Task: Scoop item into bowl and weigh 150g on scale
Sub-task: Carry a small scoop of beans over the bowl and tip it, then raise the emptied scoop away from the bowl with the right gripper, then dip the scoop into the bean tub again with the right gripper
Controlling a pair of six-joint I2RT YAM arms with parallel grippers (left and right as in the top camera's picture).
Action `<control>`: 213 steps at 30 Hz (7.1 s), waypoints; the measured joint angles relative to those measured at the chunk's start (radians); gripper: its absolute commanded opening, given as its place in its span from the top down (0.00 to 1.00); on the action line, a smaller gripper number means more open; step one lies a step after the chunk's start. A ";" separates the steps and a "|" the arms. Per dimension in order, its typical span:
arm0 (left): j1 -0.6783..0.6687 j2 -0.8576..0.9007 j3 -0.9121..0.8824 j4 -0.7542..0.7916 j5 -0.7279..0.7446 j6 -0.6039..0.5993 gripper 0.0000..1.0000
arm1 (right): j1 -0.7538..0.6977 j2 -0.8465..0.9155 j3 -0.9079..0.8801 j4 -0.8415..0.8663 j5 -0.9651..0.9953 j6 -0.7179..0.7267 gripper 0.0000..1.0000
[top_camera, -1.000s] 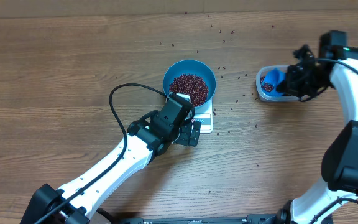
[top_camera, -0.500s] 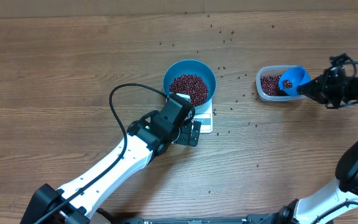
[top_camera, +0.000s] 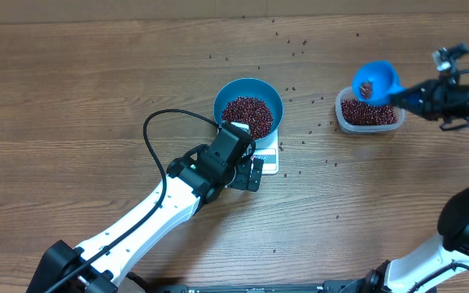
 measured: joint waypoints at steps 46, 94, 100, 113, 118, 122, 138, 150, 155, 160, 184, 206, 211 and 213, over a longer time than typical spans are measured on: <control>0.000 0.000 0.000 0.000 0.000 0.000 0.01 | 0.866 0.000 0.167 0.447 0.824 0.175 0.96; 0.000 0.000 0.000 0.000 0.000 0.000 0.01 | 0.967 0.000 0.242 0.359 1.017 0.240 0.96; 0.000 0.000 0.000 0.000 0.000 0.000 0.00 | 0.887 0.000 0.242 0.359 0.903 0.240 0.96; 0.000 0.000 0.000 0.000 0.000 0.000 0.00 | 0.774 0.000 0.242 0.352 0.700 0.246 0.96; 0.000 0.000 0.000 0.000 0.000 0.000 0.00 | 0.774 0.000 0.242 0.352 0.685 0.246 0.96; 0.000 0.000 0.000 0.000 0.000 0.000 0.00 | 0.774 0.000 0.242 0.351 0.679 0.247 0.96; 0.000 0.000 0.000 0.000 0.000 0.000 0.01 | 0.880 -0.004 0.260 0.356 0.850 0.247 0.96; 0.000 0.000 0.000 0.000 0.000 0.000 0.00 | 0.911 -0.011 0.260 0.329 1.155 0.312 0.96; 0.000 0.000 0.000 0.000 0.000 0.000 0.00 | 0.793 -0.011 0.259 0.294 1.194 0.363 0.96; 0.000 0.000 0.000 0.000 0.000 0.000 0.00 | 0.627 -0.015 0.196 0.296 1.211 0.389 0.96; 0.000 0.000 0.000 0.000 0.000 0.000 0.01 | 0.400 -0.015 -0.283 0.622 0.935 0.405 0.96; 0.000 0.000 0.000 0.000 0.000 0.000 0.01 | 0.195 -0.019 -0.105 0.352 0.631 0.450 0.96; 0.000 0.000 0.000 0.000 0.000 0.000 0.00 | 0.187 -0.019 -0.105 0.352 0.534 0.452 0.96; 0.000 0.000 0.000 0.000 0.000 0.000 0.00 | 0.187 -0.019 -0.105 0.360 0.462 0.451 0.96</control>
